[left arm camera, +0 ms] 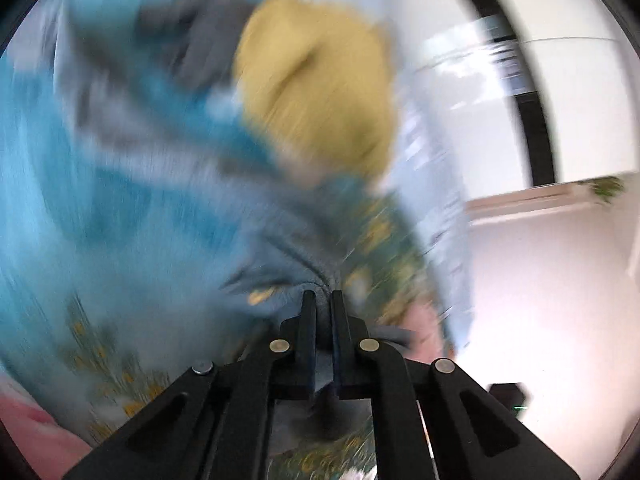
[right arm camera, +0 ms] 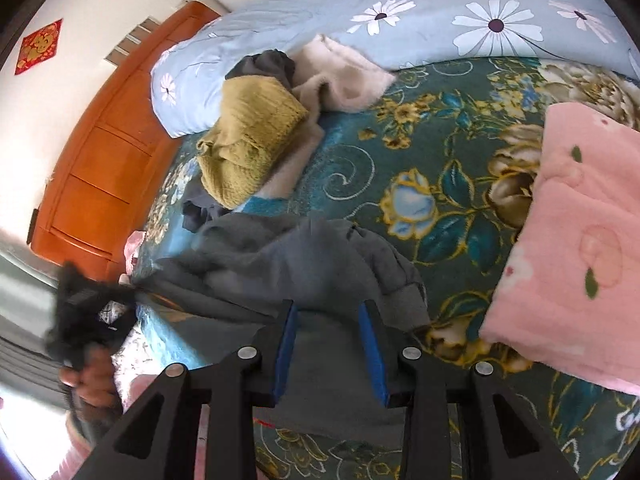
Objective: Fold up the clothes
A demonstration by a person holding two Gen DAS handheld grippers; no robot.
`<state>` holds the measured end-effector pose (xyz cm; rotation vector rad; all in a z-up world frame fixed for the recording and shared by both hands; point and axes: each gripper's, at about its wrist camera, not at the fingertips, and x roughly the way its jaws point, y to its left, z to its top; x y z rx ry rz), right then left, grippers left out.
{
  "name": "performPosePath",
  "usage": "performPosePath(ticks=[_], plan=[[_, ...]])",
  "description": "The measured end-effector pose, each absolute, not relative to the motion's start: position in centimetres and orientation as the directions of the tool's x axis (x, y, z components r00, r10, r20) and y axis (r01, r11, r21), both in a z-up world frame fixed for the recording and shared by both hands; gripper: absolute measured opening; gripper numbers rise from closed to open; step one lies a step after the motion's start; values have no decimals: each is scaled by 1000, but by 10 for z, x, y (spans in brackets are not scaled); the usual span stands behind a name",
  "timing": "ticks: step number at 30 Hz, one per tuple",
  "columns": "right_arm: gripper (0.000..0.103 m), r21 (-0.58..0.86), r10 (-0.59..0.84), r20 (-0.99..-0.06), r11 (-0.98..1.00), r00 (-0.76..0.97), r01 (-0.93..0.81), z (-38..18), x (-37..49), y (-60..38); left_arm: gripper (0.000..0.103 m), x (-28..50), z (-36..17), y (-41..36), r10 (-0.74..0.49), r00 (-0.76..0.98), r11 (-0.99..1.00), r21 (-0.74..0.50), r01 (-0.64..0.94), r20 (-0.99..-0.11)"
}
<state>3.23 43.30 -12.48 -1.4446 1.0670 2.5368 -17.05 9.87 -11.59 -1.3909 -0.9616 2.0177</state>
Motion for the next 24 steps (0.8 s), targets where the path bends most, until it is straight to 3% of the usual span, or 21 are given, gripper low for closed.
performPosePath(ticks=[4, 7, 9, 12, 16, 24], plan=[[36, 549, -287, -766, -757, -575, -354, -124, 30, 433, 5, -165, -79, 10, 719, -578, -510, -858, -60, -387], [36, 551, -294, -774, -749, -561, -368, -131, 27, 431, 5, -172, -102, -41, 532, -631, -617, -769, 167, -564], [36, 551, -303, -782, -744, -544, -378, -139, 26, 429, 5, -175, -141, -73, 465, -590, -586, -728, 354, -661], [41, 517, -290, -819, -747, -495, -418, -156, 26, 427, 5, -167, -177, -100, 396, -540, -544, -664, 513, -742], [50, 479, -266, -858, -723, -440, -497, -177, 39, 436, 5, -172, -168, -117, 311, -563, -545, -629, 555, -766], [61, 563, -400, -825, -640, -400, -522, -226, 27, 411, 5, -204, -130, -135, 173, -613, -626, -567, 535, -771]])
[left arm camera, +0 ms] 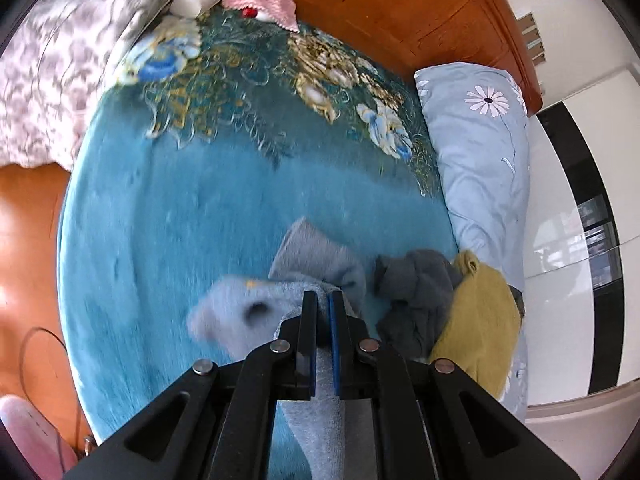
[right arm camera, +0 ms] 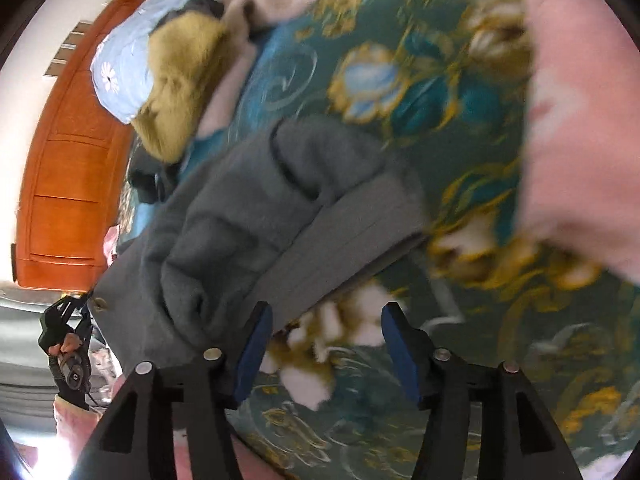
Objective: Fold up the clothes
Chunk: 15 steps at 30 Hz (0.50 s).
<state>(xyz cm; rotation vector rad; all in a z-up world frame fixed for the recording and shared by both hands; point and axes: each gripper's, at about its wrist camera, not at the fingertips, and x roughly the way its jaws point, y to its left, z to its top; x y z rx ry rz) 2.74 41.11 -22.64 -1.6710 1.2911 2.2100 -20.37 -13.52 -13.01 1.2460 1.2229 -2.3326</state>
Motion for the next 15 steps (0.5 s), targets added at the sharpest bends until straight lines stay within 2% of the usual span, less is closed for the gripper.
performPosePath(ticks=[7, 9, 10, 11, 14, 15], plan=[[61, 563, -255, -820, -525, -513, -638, -244, 16, 414, 5, -203, -154, -141, 205, -592, -585, -583, 564, -779], [57, 546, -218, -827, -528, -518, -650, -242, 13, 413, 5, -198, -160, -140, 219, -584, -565, -590, 577, -782], [50, 535, -202, -833, -532, -515, -656, -240, 11, 413, 5, -196, -162, -139, 226, -579, -562, -590, 580, -784], [31, 521, -194, -841, -538, -505, -663, -237, 9, 415, 5, -195, -165, -138, 233, -573, -560, -590, 581, -786], [17, 533, -181, -833, -519, -523, -668, -222, 6, 427, 5, -195, -168, -134, 242, -564, -567, -587, 579, -790], [8, 546, -165, -819, -517, -549, -659, -209, 5, 435, 5, -195, -168, -134, 244, -563, -569, -587, 576, -789]])
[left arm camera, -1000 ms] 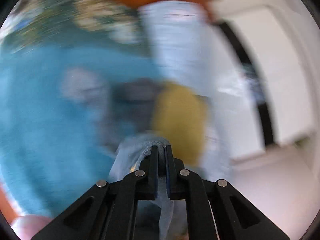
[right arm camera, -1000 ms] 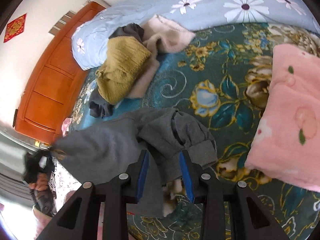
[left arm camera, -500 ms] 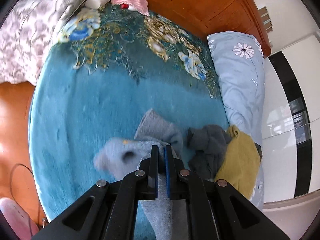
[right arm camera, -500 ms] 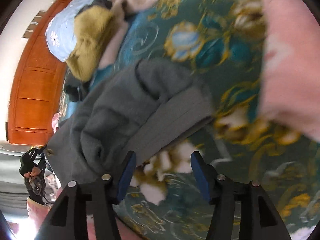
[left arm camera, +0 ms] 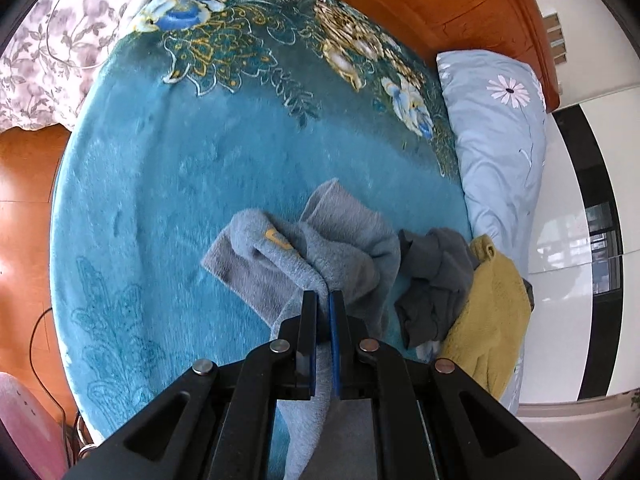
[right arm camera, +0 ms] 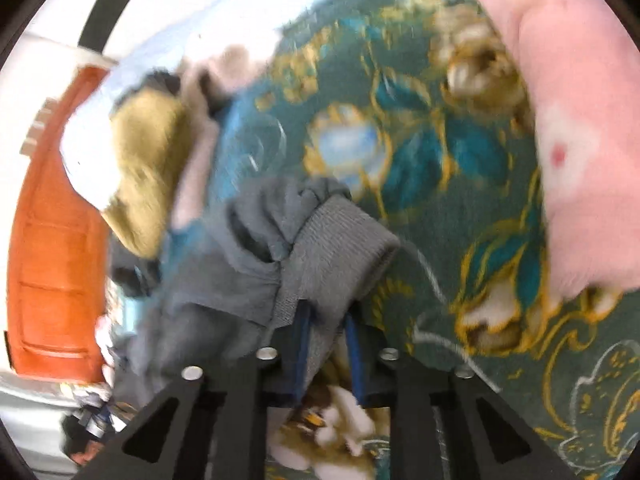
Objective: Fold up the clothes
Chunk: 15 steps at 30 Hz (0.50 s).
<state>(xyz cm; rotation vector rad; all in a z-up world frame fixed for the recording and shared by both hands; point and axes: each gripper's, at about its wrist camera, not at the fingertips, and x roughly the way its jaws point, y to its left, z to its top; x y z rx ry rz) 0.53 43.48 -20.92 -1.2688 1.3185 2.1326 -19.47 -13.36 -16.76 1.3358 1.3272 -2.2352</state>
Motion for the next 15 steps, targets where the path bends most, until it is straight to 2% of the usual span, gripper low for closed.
performPosePath(ticks=[1, 4, 6, 8, 13, 15], plan=[[3, 552, -131, -803, -531, -581, -643, -192, 4, 443, 5, -194, -166, -134, 244, -565, -570, -588, 574, -788], [2, 559, -25, -733, -592, -680, -581, -130, -1, 474, 5, -192, -163, -135, 240, -582, -566, -599, 566, -777], [0, 498, 71, -709, -654, -702, -569, -90, -11, 491, 5, -192, -164, -133, 237, -583, -564, -599, 569, -777], [1, 465, 105, -704, -679, -702, -568, -76, -15, 503, 5, -192, -170, -128, 237, -574, -562, -592, 578, -784], [5, 451, -92, -819, -714, -567, -536, -124, -23, 474, 5, -188, -186, -119, 236, -535, -561, -563, 607, -811], [5, 500, -199, -822, -700, -533, -509, -154, -10, 447, 5, -185, -190, -118, 221, -523, -573, -544, 613, -823]])
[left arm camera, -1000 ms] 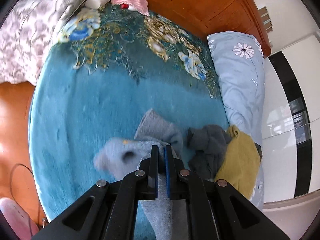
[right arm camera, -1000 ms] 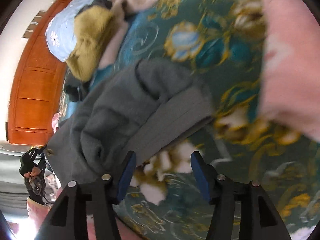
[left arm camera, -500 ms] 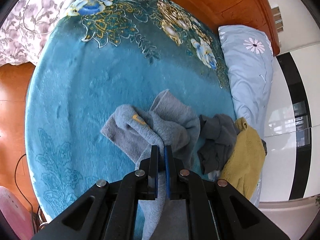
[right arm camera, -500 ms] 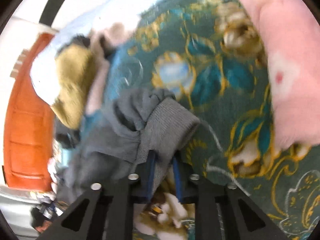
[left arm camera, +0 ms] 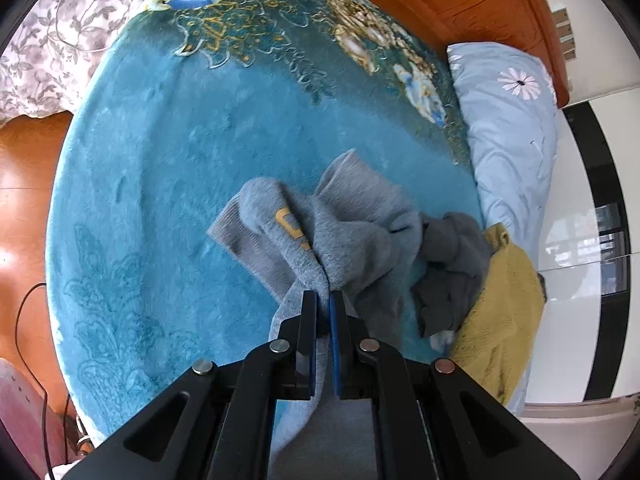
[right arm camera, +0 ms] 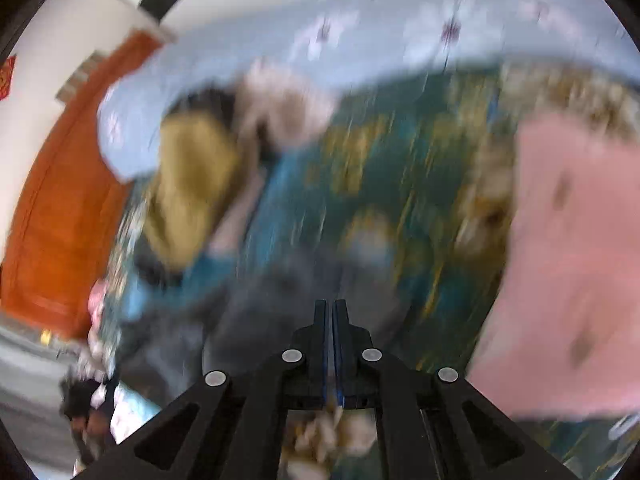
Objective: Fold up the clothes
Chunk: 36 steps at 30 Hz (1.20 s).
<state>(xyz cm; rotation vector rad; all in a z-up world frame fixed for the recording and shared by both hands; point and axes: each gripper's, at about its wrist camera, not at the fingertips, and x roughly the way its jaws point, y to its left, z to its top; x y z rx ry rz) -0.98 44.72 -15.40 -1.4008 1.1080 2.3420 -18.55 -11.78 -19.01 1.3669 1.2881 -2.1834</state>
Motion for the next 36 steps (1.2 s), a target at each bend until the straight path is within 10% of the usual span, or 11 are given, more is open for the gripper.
performPosePath(ticks=[2, 5, 10, 19, 22, 28, 32, 36], plan=[[8, 555, -293, -809, -667, -510, -497, -176, 0, 426, 5, -183, -194, -119, 223, -518, -565, -543, 622, -826], [39, 576, -338, -804, -644, -489, -503, -202, 11, 402, 5, -182, -193, -118, 213, -518, -576, -535, 618, -828], [40, 606, -303, -784, -563, -542, -562, -217, -2, 402, 5, -184, -189, -109, 196, -509, -636, -504, 584, -838], [39, 615, -276, -784, -466, -556, -636, -234, -11, 406, 5, -179, -198, -116, 227, -502, -596, -527, 606, -834], [8, 612, -274, -785, -479, -556, -629, -225, -19, 404, 5, -179, -199, -117, 232, -498, -595, -527, 607, -836], [7, 547, -248, -822, -594, -513, -590, -214, -28, 404, 5, -178, -201, -119, 245, -502, -577, -541, 612, -830], [13, 565, -312, -821, -561, -477, -605, -222, -10, 411, 5, -177, -202, -120, 254, -505, -564, -551, 615, -825], [53, 609, -393, -793, -507, -465, -610, -226, 8, 404, 5, -179, -204, -119, 263, -501, -561, -553, 616, -824]])
